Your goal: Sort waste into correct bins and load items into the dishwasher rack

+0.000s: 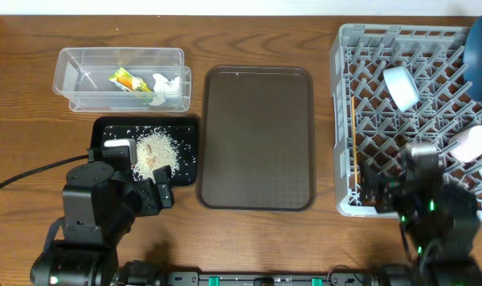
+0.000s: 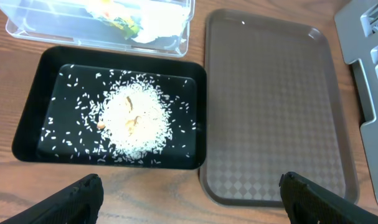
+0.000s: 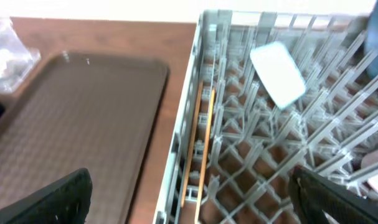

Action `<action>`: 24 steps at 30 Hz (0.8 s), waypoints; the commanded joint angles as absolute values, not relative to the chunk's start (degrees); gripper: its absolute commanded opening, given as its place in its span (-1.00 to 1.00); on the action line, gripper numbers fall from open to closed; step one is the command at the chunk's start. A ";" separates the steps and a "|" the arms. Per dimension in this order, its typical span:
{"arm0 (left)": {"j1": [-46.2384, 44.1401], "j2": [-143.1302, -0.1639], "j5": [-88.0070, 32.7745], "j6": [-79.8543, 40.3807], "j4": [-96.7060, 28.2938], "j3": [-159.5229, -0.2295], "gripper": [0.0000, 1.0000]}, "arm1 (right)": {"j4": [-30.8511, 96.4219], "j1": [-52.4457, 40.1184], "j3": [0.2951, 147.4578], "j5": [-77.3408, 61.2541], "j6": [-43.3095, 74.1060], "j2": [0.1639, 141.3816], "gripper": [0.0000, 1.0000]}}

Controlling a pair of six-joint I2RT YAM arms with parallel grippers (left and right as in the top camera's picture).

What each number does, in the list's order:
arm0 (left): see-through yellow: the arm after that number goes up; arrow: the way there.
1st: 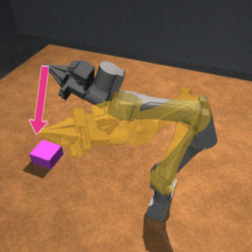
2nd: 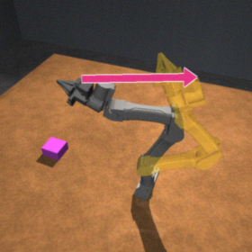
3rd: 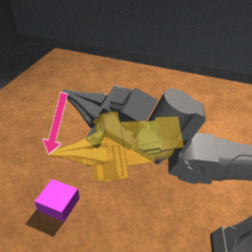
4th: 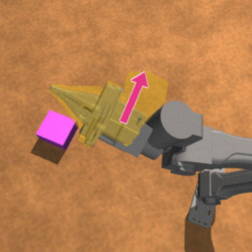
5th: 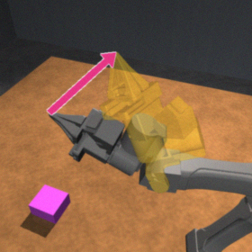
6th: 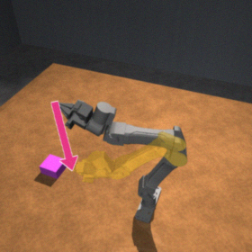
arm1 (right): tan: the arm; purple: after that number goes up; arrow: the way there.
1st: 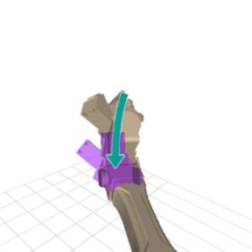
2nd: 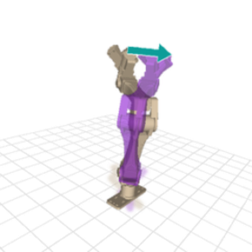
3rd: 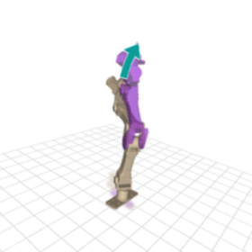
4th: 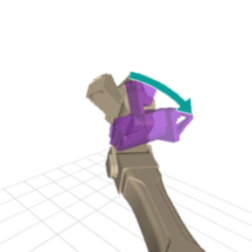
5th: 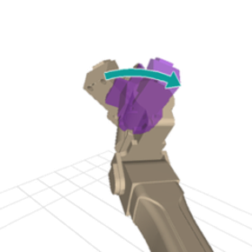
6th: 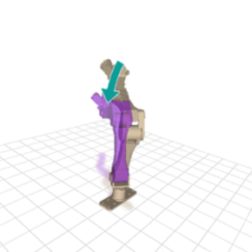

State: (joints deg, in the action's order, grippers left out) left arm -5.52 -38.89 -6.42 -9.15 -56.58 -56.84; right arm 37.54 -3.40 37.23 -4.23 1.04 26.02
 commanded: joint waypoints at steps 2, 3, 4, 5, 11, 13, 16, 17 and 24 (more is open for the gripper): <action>-5.56 -38.92 -5.72 -9.23 -56.49 -56.47 0.86 | 31.73 -3.18 28.67 -3.38 1.21 14.85 0.99; -5.56 -38.92 -5.72 -9.23 -56.49 -56.47 0.87 | 29.41 -3.18 26.55 -3.38 1.21 12.51 0.98; -5.54 -38.92 -5.69 -9.23 -56.49 -56.47 0.87 | 27.20 -3.18 24.53 -3.38 1.21 10.39 0.98; -5.54 -38.92 -5.72 -9.23 -56.49 -56.47 0.87 | 25.47 -3.18 22.90 -3.25 1.21 8.86 0.99; -5.54 -38.92 -5.69 -9.23 -56.49 -56.47 0.87 | 13.21 -3.18 12.56 -3.20 1.21 3.40 0.99; -5.54 -38.92 -5.72 -9.23 -56.49 -56.47 0.87 | 8.91 -3.18 9.34 -3.20 1.21 2.57 0.99; -5.54 -38.92 -5.69 -9.23 -56.49 -56.47 0.87 | 3.38 -3.18 5.39 -3.18 1.21 1.32 0.98; -5.54 -38.92 -5.72 -9.23 -56.49 -56.47 0.87 | 1.80 -3.16 4.05 -3.18 1.21 0.69 0.98; -5.54 -38.92 -5.72 -9.23 -56.49 -56.47 0.87 | -2.96 -2.92 0.32 -2.76 1.19 0.27 0.99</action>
State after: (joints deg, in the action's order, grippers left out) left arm -5.52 -38.89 -6.44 -9.15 -56.55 -56.80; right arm -3.05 -3.40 0.95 -3.60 1.04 0.86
